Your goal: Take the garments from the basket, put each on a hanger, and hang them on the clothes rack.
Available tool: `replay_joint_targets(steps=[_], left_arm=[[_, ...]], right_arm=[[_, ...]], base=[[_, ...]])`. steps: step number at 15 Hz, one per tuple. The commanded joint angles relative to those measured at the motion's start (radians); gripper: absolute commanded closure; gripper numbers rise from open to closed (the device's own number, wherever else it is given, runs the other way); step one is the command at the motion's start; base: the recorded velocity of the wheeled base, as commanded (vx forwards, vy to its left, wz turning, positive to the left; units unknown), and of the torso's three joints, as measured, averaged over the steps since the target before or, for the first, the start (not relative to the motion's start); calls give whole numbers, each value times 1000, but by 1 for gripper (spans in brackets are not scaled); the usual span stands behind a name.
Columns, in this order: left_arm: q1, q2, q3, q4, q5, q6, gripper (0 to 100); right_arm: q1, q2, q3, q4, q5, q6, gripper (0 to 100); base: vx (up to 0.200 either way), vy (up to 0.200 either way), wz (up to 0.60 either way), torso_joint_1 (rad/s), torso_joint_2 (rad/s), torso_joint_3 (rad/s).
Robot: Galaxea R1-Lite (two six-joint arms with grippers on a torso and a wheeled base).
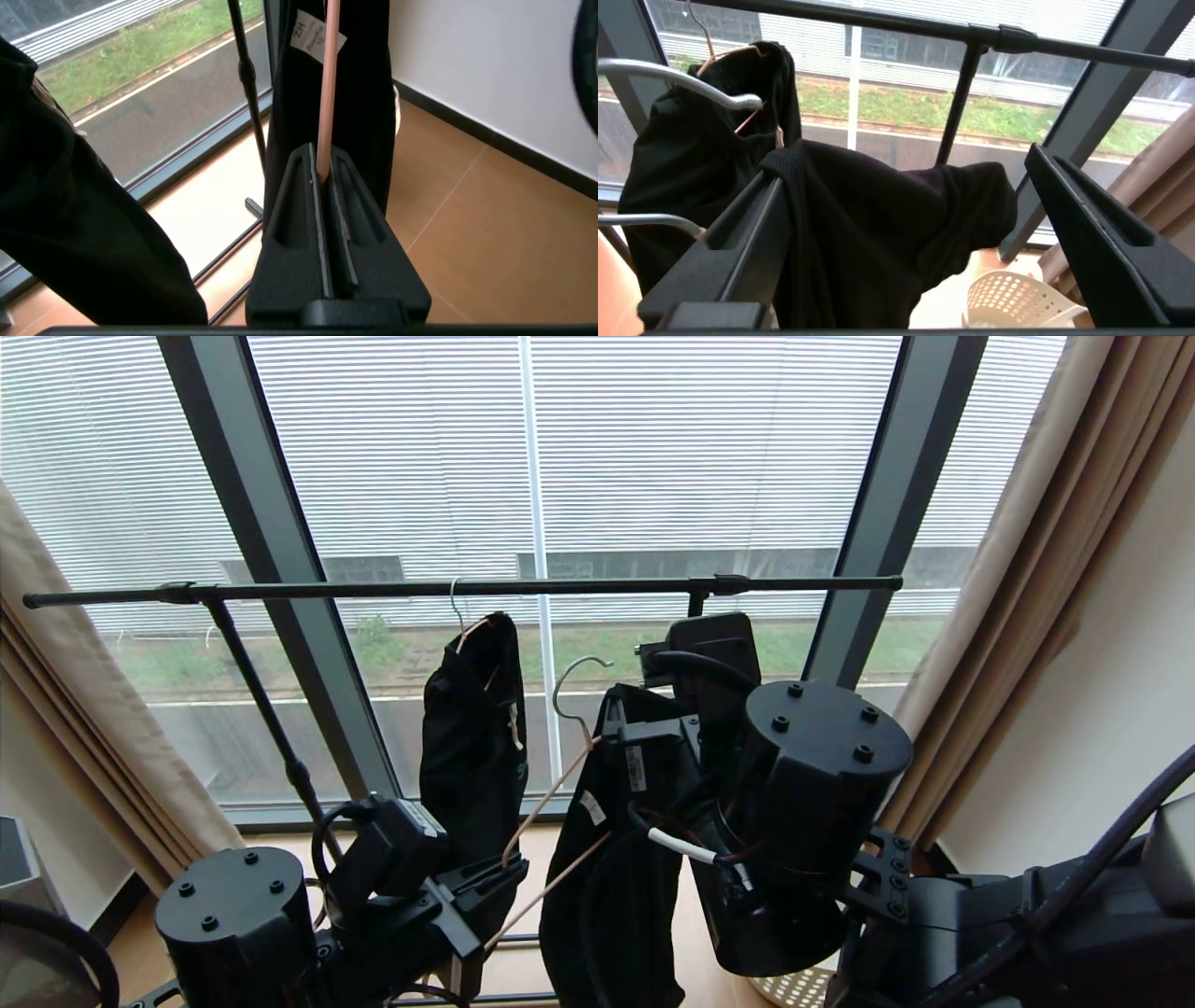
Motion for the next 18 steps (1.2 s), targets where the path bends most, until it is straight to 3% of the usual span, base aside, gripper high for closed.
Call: replay_joint_targets(steps=[1,7,8,15,18], left_arm=[[1,-10,-2,-1,0,0,100],[38,-8,-14,-1,0,-5,100],[45,-8,-18,-1,0,-6,100],[47,-27,-14,-1,-1,-3,100],[47,-44,-2,-1,-8,-5,100]], right_arm=[[3,3,9,0,0,-1,0],[40,-20,51,0,21,-5,0],[48,-40,79,0,74,-8,0],[46,-103,183,0,189,-57,0],[-17,-174,243,14,321,-87,0]], base=[[0,0,0,0,0,0],[0,0,0,0,0,0],[0,0,0,0,0,0],[0,0,0,0,0,0],[0,0,0,0,0,0]])
